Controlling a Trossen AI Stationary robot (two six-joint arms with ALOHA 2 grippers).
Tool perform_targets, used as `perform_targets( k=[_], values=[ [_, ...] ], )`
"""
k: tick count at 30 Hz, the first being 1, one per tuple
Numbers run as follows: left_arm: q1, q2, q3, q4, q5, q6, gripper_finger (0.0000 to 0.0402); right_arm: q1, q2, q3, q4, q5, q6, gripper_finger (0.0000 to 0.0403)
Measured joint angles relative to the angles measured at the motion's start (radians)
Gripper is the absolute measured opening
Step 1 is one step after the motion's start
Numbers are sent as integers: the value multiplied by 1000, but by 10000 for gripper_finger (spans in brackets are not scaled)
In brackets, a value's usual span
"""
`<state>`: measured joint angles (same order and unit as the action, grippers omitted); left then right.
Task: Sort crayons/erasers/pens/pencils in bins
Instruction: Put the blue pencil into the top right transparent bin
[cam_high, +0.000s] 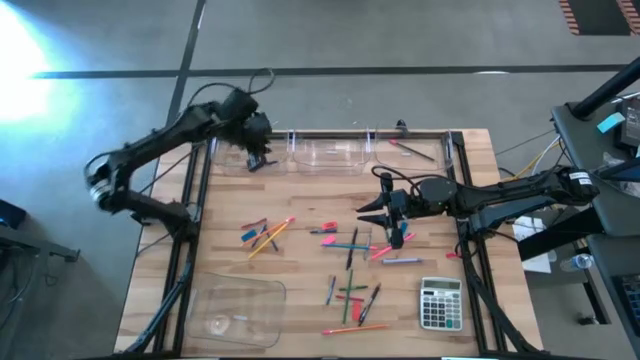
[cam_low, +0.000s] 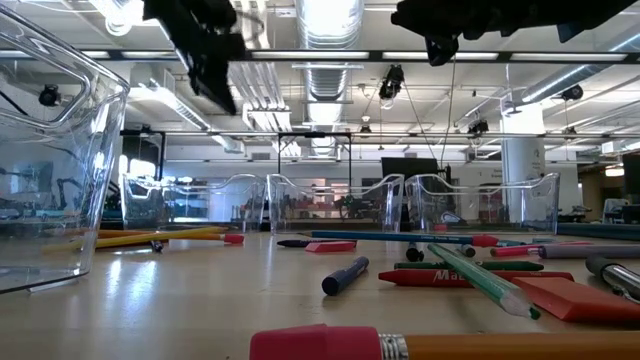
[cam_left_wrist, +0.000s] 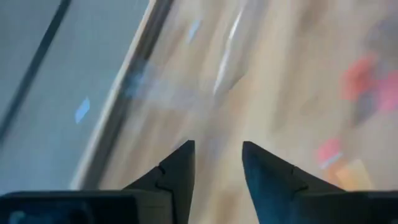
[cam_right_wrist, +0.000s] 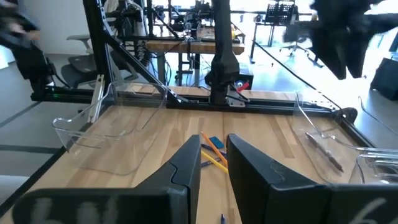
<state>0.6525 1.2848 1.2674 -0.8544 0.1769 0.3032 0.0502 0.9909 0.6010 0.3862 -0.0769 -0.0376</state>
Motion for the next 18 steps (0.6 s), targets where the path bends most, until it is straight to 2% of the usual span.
perform_targets(
  k=[8, 14, 18],
  values=[
    [-339, -255, -305, 471, -18, -161, 52, 0, 0, 0, -5, 0, 5, 68],
    [-564, -330, -518, 797, -193, -195, 35, 0, 0, 0, -27, 0, 45, 68],
    [-632, -335, -615, 920, -263, -253, 33, 0, 0, 0, -61, -1, 90, 68]
  ],
)
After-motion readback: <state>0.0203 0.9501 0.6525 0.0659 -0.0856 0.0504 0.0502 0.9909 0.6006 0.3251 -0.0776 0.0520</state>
